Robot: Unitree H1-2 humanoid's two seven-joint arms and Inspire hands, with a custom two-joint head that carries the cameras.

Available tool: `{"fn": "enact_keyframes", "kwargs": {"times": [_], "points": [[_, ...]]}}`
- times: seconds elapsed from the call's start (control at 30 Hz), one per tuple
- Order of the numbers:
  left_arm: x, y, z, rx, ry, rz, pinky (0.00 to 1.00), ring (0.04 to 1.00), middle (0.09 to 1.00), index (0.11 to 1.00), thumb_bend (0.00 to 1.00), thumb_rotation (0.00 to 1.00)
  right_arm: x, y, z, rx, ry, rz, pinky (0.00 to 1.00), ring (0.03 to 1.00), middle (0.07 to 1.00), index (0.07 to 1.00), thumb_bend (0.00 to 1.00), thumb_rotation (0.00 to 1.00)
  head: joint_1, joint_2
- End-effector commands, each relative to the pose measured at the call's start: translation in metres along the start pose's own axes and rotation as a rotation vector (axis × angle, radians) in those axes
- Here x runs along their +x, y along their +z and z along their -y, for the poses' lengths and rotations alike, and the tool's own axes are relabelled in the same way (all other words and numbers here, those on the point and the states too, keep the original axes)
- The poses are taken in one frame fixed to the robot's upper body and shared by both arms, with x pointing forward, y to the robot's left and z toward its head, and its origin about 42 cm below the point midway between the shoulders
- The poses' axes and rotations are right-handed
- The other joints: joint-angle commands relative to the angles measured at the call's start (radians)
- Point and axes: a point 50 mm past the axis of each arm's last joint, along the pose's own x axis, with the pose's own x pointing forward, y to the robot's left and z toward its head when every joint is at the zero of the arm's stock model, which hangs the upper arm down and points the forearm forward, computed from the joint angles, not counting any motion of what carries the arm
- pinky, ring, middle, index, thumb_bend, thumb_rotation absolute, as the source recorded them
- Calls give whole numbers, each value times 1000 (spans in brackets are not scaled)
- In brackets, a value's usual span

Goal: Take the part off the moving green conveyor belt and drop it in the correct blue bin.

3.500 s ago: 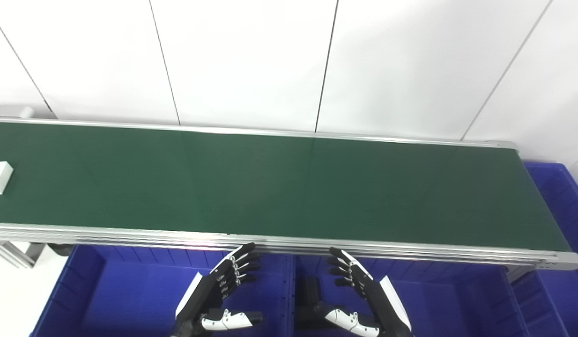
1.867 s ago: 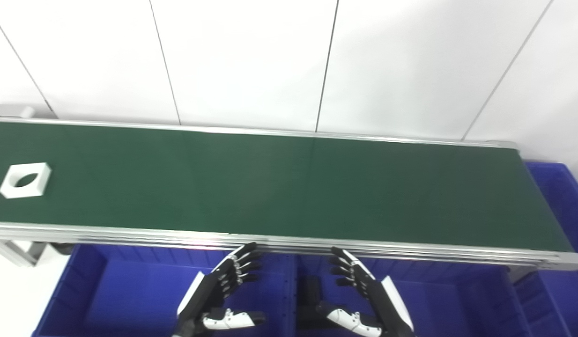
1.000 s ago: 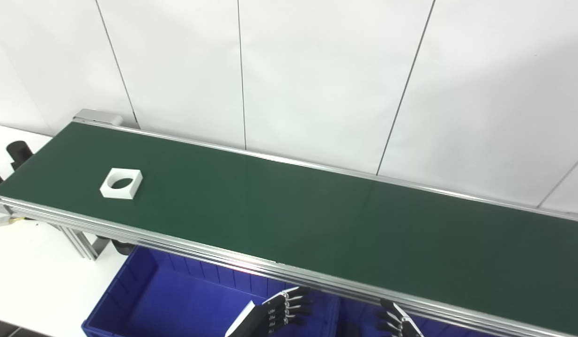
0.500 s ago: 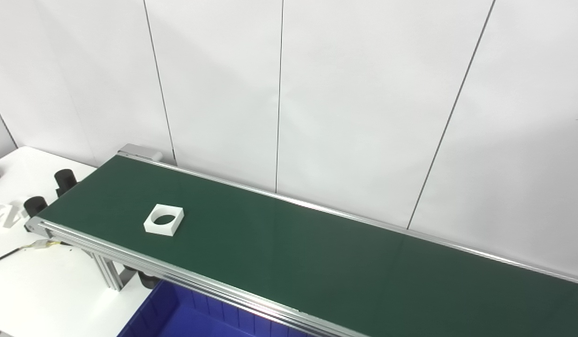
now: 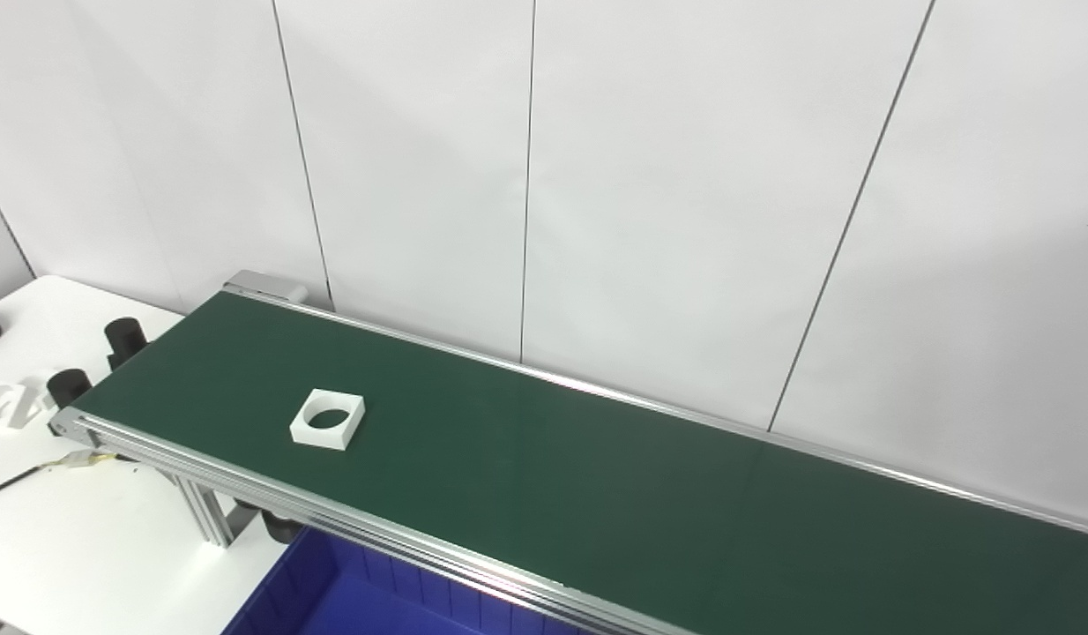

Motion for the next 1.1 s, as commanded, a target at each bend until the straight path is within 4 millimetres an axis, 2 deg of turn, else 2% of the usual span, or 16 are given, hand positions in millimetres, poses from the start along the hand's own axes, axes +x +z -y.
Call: {"fn": "enact_keyframes", "kwargs": {"times": [0.0,0.2,0.33,0.5,0.67,0.8,0.93,1.07], "points": [[7,14,-2,28,-17,66,703,763,797,807,1000,258,5,9,2,-1,-11,49,776,824,856,936,443,173,1,0],[6,30,-7,63,-40,100,685,753,791,773,1000,335,5,10,1,6,-14,46,776,827,860,937,448,202,-2,2],[4,44,-6,67,-42,112,670,742,772,743,1000,346,5,10,0,7,-17,42,775,830,862,937,448,232,-1,2],[5,67,-6,78,-79,154,641,723,750,726,983,333,7,10,0,5,-15,48,767,826,857,937,434,224,-5,5],[6,92,-8,124,-112,189,626,704,722,700,940,400,8,10,0,7,-12,46,776,827,857,936,440,204,-5,3],[9,111,-14,142,-132,222,622,701,717,689,933,412,9,10,-1,8,-9,51,779,826,858,932,439,170,-8,2],[13,131,-20,186,-154,246,681,732,730,699,924,421,11,9,-1,1,-5,60,760,816,850,925,443,153,-8,-2],[20,143,-24,217,-164,262,694,746,735,701,932,425,13,10,-1,-3,-7,57,757,814,847,924,454,166,-11,-1]]}}
